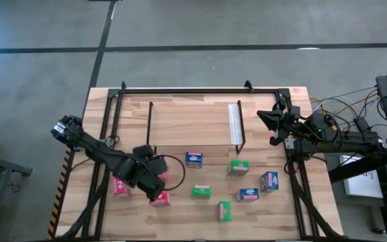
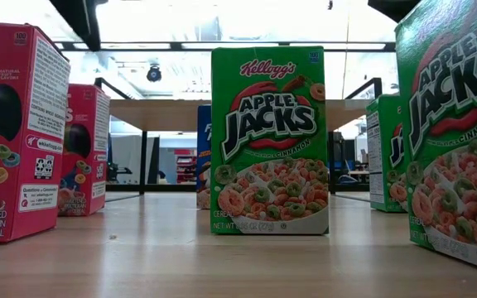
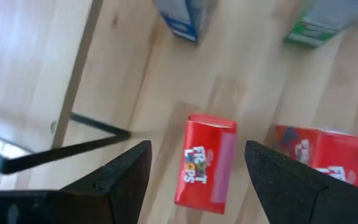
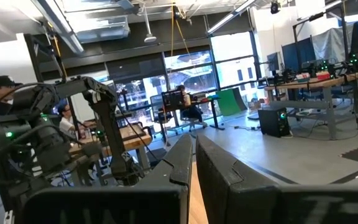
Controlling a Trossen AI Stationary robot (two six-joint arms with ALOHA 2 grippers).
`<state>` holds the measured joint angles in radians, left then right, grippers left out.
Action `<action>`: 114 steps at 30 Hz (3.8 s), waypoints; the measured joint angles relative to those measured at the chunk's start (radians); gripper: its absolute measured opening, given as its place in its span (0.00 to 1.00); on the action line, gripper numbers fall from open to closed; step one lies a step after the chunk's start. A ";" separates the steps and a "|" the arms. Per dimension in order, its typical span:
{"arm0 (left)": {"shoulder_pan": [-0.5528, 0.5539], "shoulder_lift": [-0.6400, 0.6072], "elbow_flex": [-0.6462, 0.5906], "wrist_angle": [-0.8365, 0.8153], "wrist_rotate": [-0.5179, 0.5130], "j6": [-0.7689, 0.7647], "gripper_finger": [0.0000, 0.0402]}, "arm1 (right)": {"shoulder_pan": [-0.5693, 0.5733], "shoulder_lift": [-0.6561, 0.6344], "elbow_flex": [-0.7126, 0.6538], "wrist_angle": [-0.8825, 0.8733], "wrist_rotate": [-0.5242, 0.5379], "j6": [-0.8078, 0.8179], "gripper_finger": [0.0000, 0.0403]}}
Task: Stack cereal on shelf
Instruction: Put the top right red cereal box on the shelf
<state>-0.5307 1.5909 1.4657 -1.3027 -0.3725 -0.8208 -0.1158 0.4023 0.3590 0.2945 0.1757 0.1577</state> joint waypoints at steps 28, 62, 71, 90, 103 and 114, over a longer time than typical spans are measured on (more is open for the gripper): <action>0.001 0.005 -0.013 -0.012 0.037 0.024 0.66 | 0.000 0.000 0.000 -0.006 0.000 -0.001 0.03; 0.002 0.006 -0.245 0.182 0.124 0.087 0.79 | 0.000 0.000 0.000 -0.007 0.000 0.000 0.03; 0.002 0.006 -0.232 0.183 0.124 0.090 0.63 | 0.000 0.000 0.000 -0.007 0.000 0.000 0.03; 0.003 0.002 -0.059 0.051 0.180 0.090 0.40 | 0.000 0.000 0.000 -0.008 0.000 0.000 0.03; 0.014 0.001 0.194 0.030 0.018 0.284 0.38 | 0.000 0.000 0.000 -0.017 0.000 0.006 0.03; 0.231 0.001 0.320 0.038 0.023 0.675 0.38 | 0.000 0.000 0.000 -0.022 0.000 0.014 0.03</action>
<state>-0.3002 1.5921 1.7857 -1.2652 -0.3493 -0.1460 -0.1155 0.4023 0.3588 0.2725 0.1757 0.1722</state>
